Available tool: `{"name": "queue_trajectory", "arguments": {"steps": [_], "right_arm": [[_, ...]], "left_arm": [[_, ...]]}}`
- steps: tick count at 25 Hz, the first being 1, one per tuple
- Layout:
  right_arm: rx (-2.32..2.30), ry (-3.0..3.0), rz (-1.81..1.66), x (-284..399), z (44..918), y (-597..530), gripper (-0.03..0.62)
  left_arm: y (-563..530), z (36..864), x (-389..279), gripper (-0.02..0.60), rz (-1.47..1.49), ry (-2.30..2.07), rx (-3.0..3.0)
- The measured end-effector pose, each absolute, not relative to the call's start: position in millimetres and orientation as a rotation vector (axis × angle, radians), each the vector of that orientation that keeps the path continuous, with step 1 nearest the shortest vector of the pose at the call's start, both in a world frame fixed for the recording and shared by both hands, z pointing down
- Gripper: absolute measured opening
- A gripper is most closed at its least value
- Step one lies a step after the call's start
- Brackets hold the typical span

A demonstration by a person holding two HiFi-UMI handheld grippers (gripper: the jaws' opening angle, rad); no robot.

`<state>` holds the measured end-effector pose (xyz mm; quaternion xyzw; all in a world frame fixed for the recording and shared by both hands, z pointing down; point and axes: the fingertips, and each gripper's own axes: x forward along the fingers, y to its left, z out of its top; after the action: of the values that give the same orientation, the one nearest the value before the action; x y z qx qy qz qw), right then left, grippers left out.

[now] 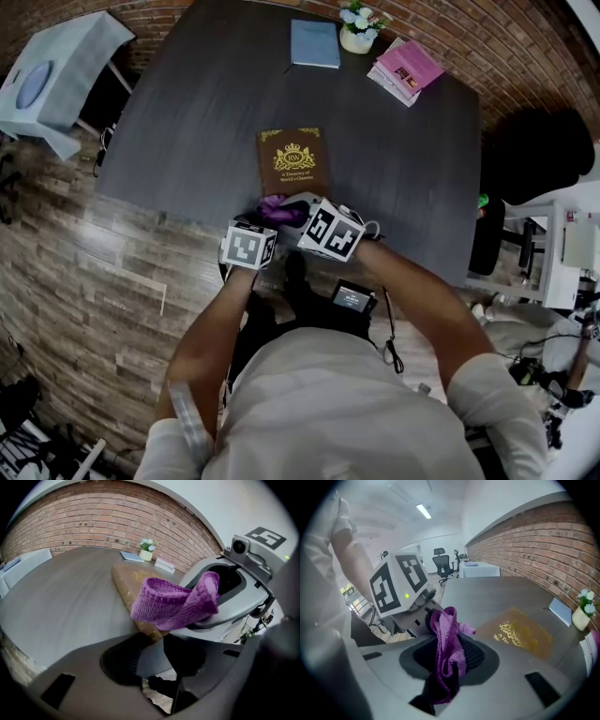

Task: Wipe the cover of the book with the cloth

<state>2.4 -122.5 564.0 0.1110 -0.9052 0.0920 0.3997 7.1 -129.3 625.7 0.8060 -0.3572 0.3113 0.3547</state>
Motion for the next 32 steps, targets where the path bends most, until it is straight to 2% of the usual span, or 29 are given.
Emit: {"name": "queue_trajectory", "arguments": {"steps": [8, 18, 23, 32], "right_arm": [[0.194, -2.340, 0.420, 0.3, 548.5, -94.4, 0.112], [0.230, -2.618, 0.724, -13.8, 478.6, -98.7, 0.112], [0.211, -2.743, 0.906, -17.4, 444.6, -106.3, 0.112], [0.094, -2.765, 0.970, -25.7, 437.8, -96.5, 0.112]], "left_arm": [[-105.0, 616.5, -13.1, 0.161, 0.736, -0.883, 2.111], [-88.5, 535.8, -15.3, 0.282, 0.117, -0.651, 2.267], [-88.6, 491.4, -19.5, 0.296, -0.120, -0.507, 2.300], [-84.4, 465.7, -14.3, 0.325, -0.232, -0.367, 2.306]]}}
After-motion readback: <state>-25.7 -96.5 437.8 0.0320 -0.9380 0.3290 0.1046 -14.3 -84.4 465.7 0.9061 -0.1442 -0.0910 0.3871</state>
